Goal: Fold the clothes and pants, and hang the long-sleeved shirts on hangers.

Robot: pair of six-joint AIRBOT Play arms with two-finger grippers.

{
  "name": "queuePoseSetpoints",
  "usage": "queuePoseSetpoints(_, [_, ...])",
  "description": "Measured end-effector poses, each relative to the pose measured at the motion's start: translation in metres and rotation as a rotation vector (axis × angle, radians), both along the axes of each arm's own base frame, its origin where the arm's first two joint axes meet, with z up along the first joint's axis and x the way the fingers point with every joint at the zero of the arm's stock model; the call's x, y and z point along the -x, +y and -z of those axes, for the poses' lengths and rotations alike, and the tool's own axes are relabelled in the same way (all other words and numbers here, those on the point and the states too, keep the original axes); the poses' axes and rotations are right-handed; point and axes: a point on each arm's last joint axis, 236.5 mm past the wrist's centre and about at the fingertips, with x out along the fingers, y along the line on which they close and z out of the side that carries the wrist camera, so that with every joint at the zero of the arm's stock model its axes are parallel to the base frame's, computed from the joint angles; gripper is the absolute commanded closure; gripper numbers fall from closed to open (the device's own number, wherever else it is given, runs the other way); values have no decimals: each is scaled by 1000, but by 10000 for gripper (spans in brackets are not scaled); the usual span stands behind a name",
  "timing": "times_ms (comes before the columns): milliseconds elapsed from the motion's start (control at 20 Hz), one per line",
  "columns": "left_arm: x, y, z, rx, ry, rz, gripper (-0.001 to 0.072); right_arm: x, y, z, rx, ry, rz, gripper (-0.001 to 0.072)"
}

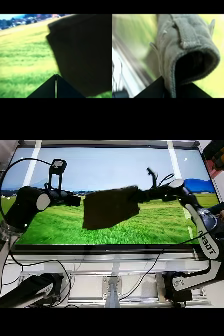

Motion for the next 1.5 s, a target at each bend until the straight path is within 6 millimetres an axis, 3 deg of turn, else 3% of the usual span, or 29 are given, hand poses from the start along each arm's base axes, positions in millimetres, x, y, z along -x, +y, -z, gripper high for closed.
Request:
queuePoseSetpoints(150, [-1, 17, -21, -59, -72, -7, 694, -31, -47, -67, 15, -104, 136, 668])
queuePoseSetpoints(250, [1, 27, -38, -88, -122, -14, 694, -42, -92, -107, 46, -148, 247, 668])
queuePoseSetpoints(400, [3, 41, -57, -133, -181, -25, 694, -41, -177, -150, 141, -188, 439, 669])
queuePoseSetpoints(550, [3, 48, -65, -160, -209, -31, 694, -21, -276, -185, 242, -209, 688, 669])
queuePoseSetpoints(750, [2, 51, -67, -179, -216, -33, 694, 37, -397, -210, 323, -156, 1056, 669])
queuePoseSetpoints(900, [0, 52, -62, -189, -207, -32, 694, 92, -461, -209, 346, -54, 1279, 669])
queuePoseSetpoints(1200, [-4, 50, -53, -198, -184, -29, 694, 224, -532, -168, 550, 307, 1560, 669])
queuePoseSetpoints(1400, [-5, 50, -51, -200, -179, -29, 694, 303, -558, -166, 700, 468, 1716, 669])
queuePoseSetpoints(1500, [-5, 50, -49, -201, -177, -28, 694, 330, -561, -166, 735, 531, 1764, 669])
